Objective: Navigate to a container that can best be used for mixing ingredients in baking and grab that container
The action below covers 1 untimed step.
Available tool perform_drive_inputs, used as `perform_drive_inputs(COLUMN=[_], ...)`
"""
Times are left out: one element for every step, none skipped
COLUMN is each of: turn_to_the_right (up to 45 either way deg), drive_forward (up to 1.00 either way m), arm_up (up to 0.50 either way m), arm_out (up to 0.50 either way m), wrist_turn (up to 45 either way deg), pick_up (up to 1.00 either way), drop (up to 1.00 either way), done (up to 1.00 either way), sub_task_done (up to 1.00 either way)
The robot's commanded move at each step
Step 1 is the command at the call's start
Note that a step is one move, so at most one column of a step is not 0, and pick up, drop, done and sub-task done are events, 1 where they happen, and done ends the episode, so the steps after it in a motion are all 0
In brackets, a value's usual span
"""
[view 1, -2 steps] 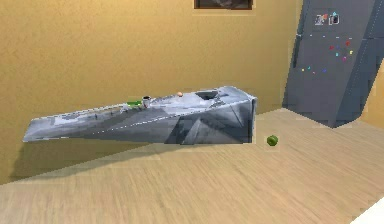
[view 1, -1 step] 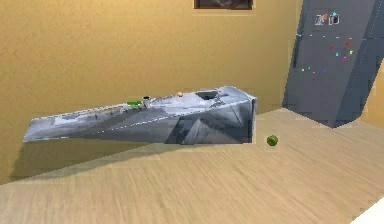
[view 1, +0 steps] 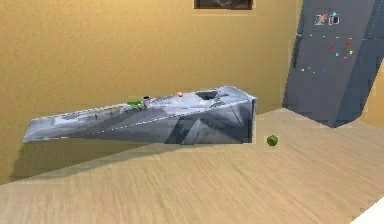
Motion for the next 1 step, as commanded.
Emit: perform_drive_inputs(turn_to_the_right=[0.0], drive_forward=[0.00], arm_up=[0.00], arm_out=[0.00], wrist_turn=[21.0], pick_up=[0.00], drop=[0.00], done=[0.00], sub_task_done=[0.00])
